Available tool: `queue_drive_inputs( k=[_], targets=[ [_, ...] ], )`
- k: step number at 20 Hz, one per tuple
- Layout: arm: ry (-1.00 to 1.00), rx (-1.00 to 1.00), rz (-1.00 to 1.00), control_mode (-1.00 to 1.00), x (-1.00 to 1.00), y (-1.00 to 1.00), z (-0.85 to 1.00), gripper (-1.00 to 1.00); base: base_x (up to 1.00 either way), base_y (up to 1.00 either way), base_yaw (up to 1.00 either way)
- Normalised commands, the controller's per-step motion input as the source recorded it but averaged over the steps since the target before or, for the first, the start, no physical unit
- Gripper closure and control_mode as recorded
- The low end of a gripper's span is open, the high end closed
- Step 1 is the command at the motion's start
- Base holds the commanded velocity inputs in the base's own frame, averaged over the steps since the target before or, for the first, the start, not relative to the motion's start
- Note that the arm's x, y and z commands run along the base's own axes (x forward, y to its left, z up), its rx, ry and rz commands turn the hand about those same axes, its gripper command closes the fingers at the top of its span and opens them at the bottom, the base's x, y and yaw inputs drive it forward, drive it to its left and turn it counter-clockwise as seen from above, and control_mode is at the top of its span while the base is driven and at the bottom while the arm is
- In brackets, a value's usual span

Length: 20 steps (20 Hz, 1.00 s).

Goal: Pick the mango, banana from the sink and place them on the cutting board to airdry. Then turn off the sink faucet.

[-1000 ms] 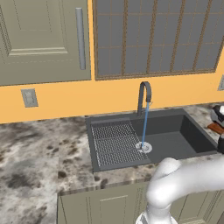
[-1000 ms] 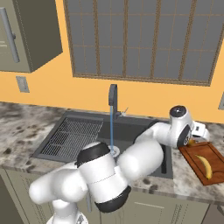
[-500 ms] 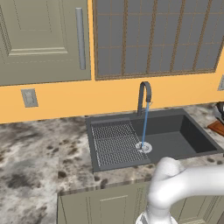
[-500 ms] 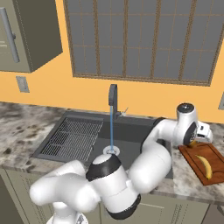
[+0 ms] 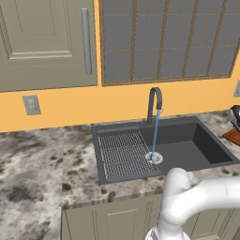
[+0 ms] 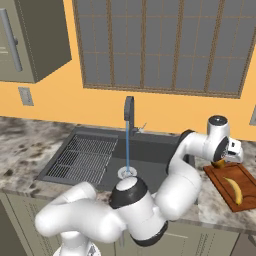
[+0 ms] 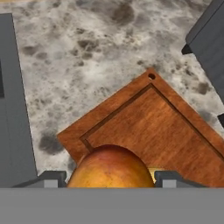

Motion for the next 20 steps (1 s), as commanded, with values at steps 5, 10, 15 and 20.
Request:
queue_drive_inputs(
  k=[5, 10, 15, 20],
  targets=[
    [0.00, 0.01, 0.02, -1.00, 0.16, -0.03, -0.28, 1.00, 0.00, 0.00, 0.00],
    [0.00, 0.00, 0.02, -1.00, 0.13, -0.06, -0.30, 1.00, 0.00, 0.00, 0.00],
    [0.00, 0.00, 0.02, -1.00, 0.09, -0.06, -0.25, 1.00, 0.00, 0.00, 0.00],
    [0.01, 0.00, 0.02, -1.00, 0.09, -0.05, -0.24, 1.00, 0.00, 0.00, 0.00]
  ],
)
